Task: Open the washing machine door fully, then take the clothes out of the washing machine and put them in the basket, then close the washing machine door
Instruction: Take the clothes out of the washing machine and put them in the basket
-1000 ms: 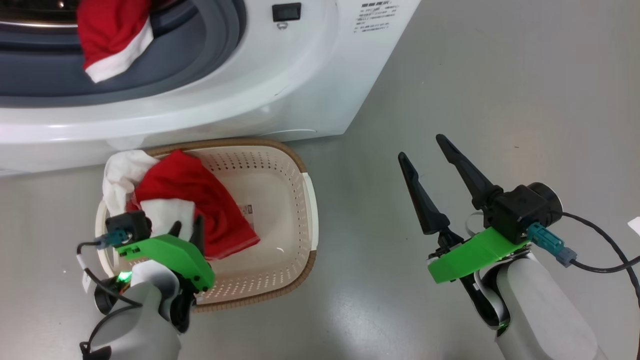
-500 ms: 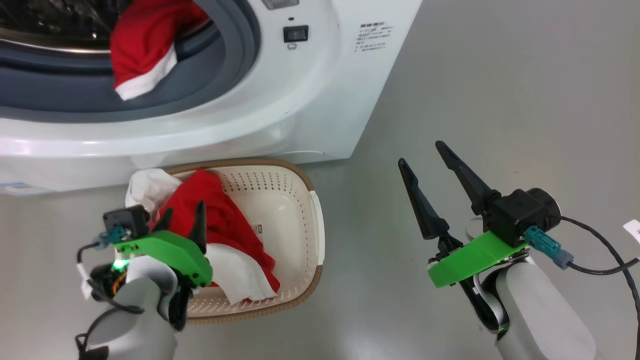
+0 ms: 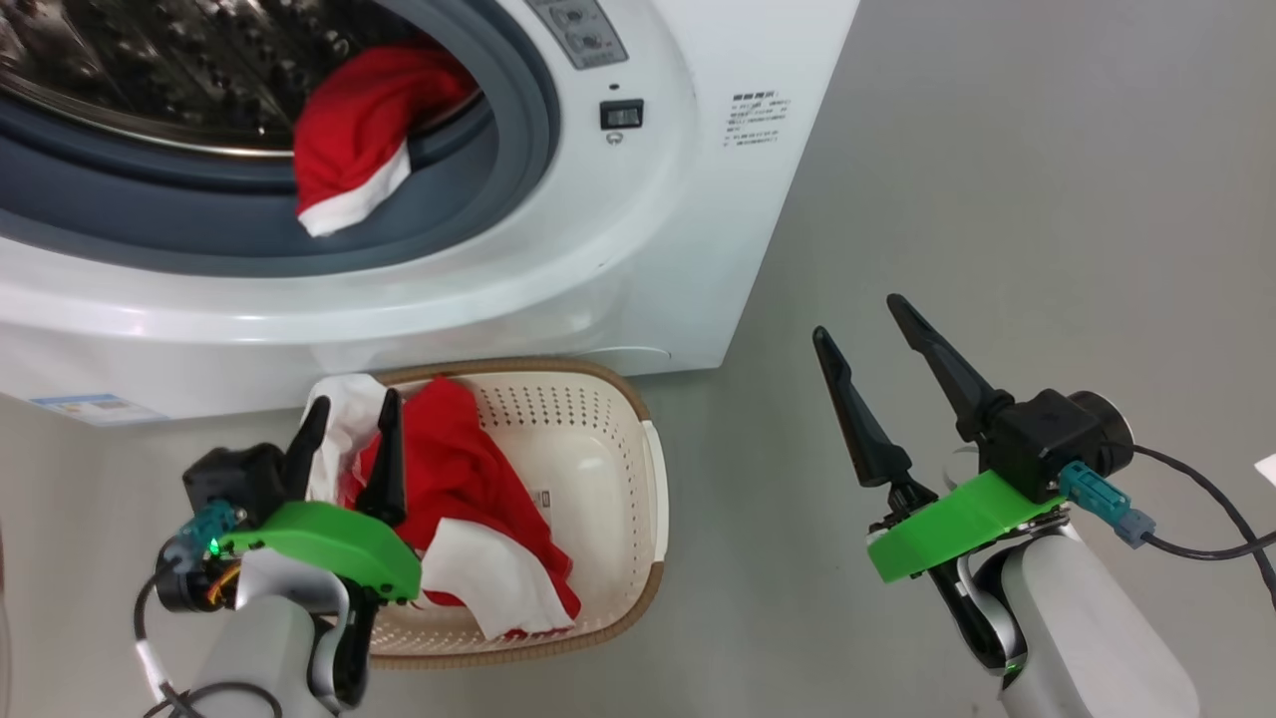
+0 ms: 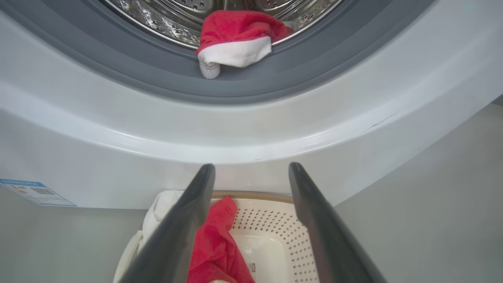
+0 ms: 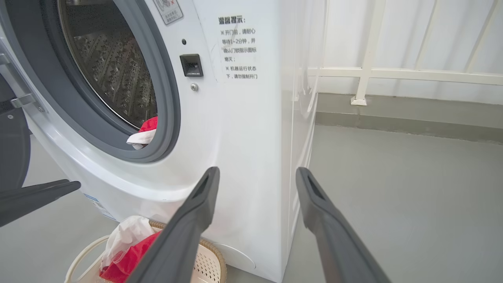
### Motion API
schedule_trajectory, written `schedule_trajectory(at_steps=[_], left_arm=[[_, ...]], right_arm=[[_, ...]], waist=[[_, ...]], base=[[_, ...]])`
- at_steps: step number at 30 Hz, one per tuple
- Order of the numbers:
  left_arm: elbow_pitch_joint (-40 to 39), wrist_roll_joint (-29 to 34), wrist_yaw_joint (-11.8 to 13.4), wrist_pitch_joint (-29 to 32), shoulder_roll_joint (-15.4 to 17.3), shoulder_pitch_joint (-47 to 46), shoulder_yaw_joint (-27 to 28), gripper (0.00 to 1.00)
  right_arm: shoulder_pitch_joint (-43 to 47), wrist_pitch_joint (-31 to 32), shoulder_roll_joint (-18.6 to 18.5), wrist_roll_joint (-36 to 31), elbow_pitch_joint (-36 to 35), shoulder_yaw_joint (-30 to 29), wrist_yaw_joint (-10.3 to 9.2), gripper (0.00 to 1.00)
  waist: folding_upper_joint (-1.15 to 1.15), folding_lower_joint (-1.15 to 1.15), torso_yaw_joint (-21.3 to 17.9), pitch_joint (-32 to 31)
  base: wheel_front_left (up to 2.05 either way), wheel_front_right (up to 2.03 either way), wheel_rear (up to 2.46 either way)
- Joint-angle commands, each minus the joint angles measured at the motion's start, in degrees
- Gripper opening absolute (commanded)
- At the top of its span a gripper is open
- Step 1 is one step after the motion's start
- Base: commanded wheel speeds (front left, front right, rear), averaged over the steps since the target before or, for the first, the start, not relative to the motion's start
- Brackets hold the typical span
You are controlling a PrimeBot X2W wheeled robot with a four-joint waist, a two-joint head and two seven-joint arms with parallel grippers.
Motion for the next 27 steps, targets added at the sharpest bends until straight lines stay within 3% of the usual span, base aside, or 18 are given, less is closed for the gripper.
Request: schedule_trajectory(at_steps=[1,9,27], left_arm=[[-2.91,1.05,0.37,-0.69,1.48,1.75,2.13,1.00],[-15.35,3.98,1.08,-0.69,1.04,8.54,5.67,1.00],[-31.97,5.88,2.12,-0.70,2.29,20.16,9.57,1.00]], right_arm=[[0.89,-0.37,0.32,-0.52,-1.25,0.81,0.36,1.00],[1.71,-0.37,0.32,-1.43,-0.95,-1.31,0.36,1.00],[6.32,-0.37,0.32,-2.53,-3.50,-5.41,0.36,1.00]], waist=[[0.00,0.00,0.46,-1.27],[0.00,0.00,0.57,-5.49],[0.00,0.00,-0.97,-12.55]], base=[[0.00,0.00,0.00],[0.00,0.00,0.00],[0.00,0.00,0.00]])
